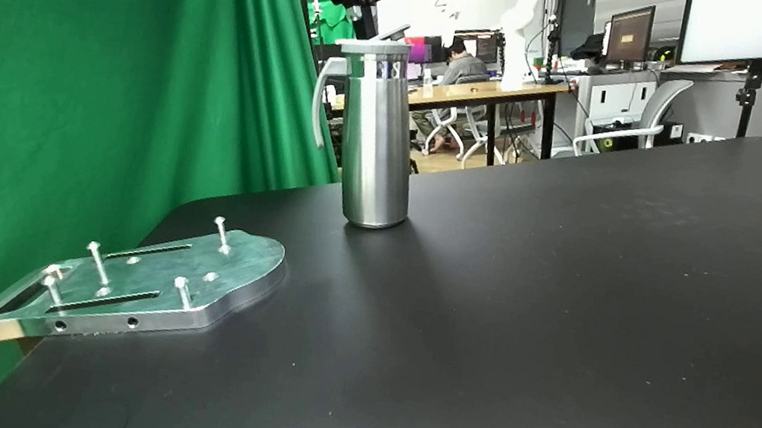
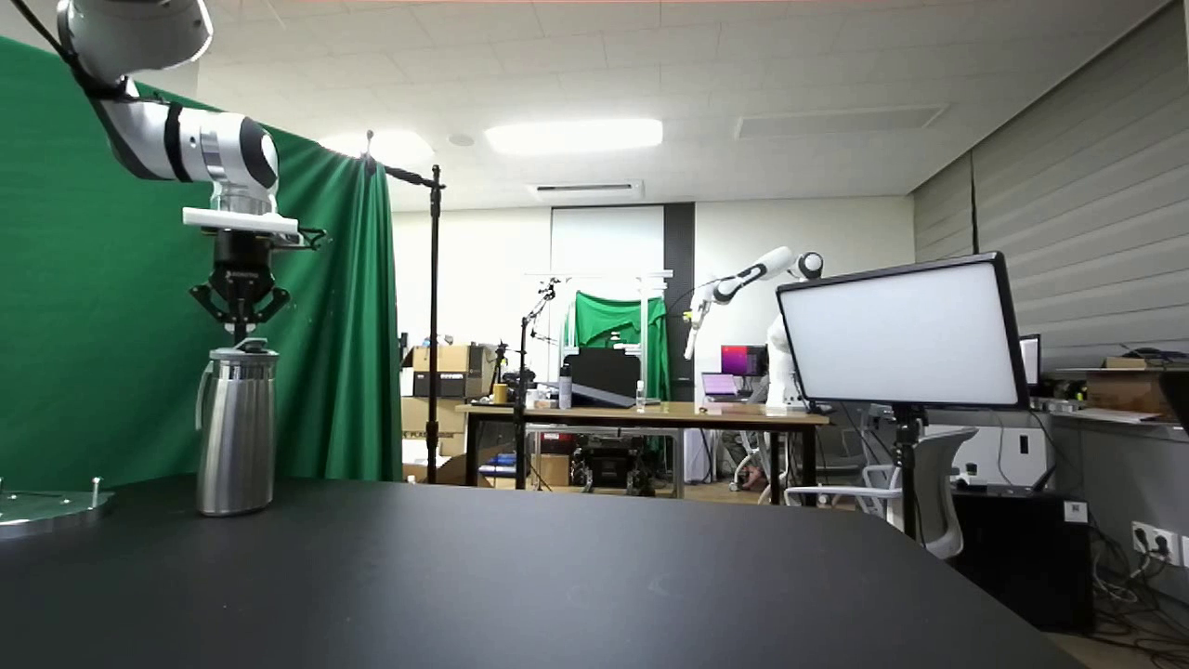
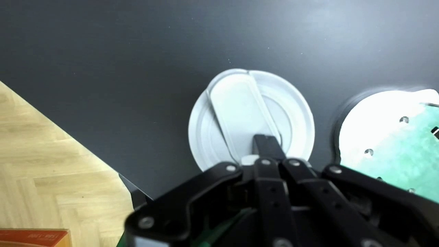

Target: Press down on the top of the grey flask

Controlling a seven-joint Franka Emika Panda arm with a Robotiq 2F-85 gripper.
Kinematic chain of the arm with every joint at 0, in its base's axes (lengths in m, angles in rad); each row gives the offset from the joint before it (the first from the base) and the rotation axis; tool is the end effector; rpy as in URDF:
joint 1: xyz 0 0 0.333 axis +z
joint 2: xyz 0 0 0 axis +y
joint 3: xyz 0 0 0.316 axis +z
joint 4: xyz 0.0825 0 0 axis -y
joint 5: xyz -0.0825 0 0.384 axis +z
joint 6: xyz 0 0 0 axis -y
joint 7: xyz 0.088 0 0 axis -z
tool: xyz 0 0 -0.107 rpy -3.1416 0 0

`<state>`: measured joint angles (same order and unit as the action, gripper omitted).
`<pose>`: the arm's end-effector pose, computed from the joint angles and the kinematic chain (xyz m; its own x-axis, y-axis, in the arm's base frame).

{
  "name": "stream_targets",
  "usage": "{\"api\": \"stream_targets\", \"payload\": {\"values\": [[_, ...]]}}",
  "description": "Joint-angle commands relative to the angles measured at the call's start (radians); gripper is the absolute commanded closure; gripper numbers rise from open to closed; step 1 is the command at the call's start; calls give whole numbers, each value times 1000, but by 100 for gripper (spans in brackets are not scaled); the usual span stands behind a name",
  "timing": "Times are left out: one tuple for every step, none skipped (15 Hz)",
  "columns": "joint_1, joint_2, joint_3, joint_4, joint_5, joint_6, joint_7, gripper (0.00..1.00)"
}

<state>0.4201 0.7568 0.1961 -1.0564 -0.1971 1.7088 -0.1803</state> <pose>0.6441 0.3769 0.3844 0.7042 0.7027 -0.1016 0.7087 -0.7044 0.0401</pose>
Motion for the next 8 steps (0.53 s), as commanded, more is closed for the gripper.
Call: {"api": "stream_targets", "payload": {"values": [[23,85,-18,106,-10,-31,2,100],[26,95,-19,123,-9,-33,1,100],[30,104,-22,141,-9,-36,1,100],[33,112,-24,159,-8,-39,1,100],[33,119,-24,176,-2,-44,-2,100],[26,114,-15,176,-1,-39,-1,100],[26,113,-14,187,1,-40,0,100],[26,104,-13,192,1,-41,1,100]]}}
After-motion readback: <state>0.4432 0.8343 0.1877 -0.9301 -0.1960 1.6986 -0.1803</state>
